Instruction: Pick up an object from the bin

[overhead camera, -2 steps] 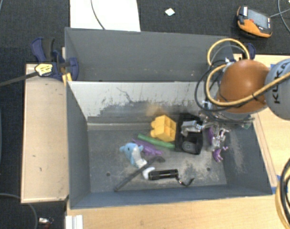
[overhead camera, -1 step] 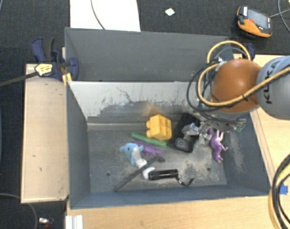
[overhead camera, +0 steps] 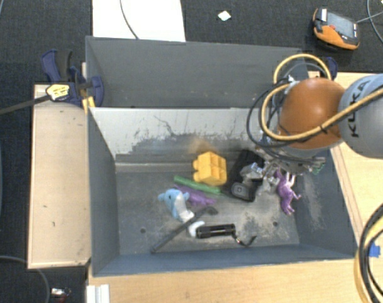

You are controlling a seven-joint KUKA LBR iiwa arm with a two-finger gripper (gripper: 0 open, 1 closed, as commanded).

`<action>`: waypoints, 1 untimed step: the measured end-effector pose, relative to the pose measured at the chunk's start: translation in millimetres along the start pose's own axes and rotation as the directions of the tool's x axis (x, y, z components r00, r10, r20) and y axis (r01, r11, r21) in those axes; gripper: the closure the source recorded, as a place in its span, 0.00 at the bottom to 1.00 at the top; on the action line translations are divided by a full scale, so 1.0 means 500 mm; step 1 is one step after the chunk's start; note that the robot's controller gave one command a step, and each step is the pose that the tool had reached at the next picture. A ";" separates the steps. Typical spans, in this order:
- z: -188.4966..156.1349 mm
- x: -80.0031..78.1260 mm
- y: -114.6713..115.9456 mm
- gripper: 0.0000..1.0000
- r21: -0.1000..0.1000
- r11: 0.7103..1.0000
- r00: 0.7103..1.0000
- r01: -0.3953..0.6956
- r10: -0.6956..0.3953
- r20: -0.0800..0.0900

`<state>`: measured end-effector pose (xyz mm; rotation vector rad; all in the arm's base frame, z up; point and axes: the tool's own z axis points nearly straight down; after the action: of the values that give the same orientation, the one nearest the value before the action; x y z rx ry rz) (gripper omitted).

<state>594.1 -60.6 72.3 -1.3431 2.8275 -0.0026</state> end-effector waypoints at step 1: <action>-0.010 -0.001 -0.001 1.00 0.003 1.000 1.000 -0.003 0.003 0.004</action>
Offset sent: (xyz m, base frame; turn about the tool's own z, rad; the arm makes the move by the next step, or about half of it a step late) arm 0.0000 0.0000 0.0168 0.0006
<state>594.8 -60.3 77.1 -1.3376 2.8252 -0.0037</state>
